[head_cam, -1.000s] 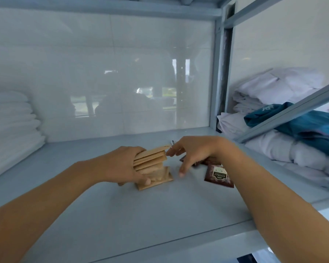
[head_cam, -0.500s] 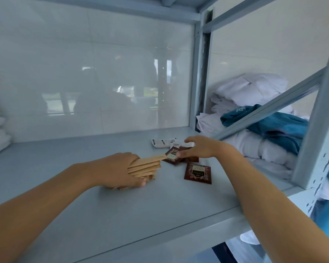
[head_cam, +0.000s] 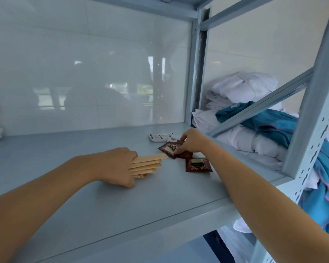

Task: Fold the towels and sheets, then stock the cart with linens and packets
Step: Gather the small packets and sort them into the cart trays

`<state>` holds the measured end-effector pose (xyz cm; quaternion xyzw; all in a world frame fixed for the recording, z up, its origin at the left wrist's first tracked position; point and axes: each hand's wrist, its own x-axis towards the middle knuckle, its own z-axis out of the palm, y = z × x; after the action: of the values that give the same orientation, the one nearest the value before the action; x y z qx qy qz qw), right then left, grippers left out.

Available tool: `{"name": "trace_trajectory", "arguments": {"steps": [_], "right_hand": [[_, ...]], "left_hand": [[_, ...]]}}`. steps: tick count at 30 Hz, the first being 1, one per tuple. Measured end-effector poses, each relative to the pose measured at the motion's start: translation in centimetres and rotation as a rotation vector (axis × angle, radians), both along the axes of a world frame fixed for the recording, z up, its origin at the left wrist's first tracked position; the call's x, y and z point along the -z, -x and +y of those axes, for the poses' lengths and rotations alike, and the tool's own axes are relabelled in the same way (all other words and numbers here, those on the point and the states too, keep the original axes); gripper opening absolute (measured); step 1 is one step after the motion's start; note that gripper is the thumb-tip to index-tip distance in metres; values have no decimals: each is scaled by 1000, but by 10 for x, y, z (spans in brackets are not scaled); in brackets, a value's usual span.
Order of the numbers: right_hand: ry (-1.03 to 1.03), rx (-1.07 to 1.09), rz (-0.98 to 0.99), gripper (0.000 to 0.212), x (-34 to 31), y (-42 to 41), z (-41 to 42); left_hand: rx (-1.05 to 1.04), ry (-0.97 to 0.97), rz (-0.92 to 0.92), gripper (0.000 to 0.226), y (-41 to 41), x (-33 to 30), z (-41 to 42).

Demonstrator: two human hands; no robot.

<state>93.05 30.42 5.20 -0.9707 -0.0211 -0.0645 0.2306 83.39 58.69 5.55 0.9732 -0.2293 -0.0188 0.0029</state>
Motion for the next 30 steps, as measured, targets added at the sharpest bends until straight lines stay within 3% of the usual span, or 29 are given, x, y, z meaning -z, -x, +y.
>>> {"name": "trace_trajectory", "arguments": {"steps": [9,13,18,21,27,30], "right_hand": [[-224,56,-55,27,-15,9,-8],[-353,105,-33,38,-22,11,-10],[-277,101,-13,45,-24,17,-12],[-196,139,-7,35,-32,24,-18],[156,3,174,39,-32,71,-31],[135,-37,229,44,-24,88,-37]], "left_hand": [[-43,10,-85,50,-7,0,16],[-48,15,-102,44,-12,4,17],[-32,5,-112,46,-14,6,16],[-27,14,-119,45,-14,7,18],[21,25,-132,51,-12,9,10],[46,31,-136,52,-9,11,3]]}}
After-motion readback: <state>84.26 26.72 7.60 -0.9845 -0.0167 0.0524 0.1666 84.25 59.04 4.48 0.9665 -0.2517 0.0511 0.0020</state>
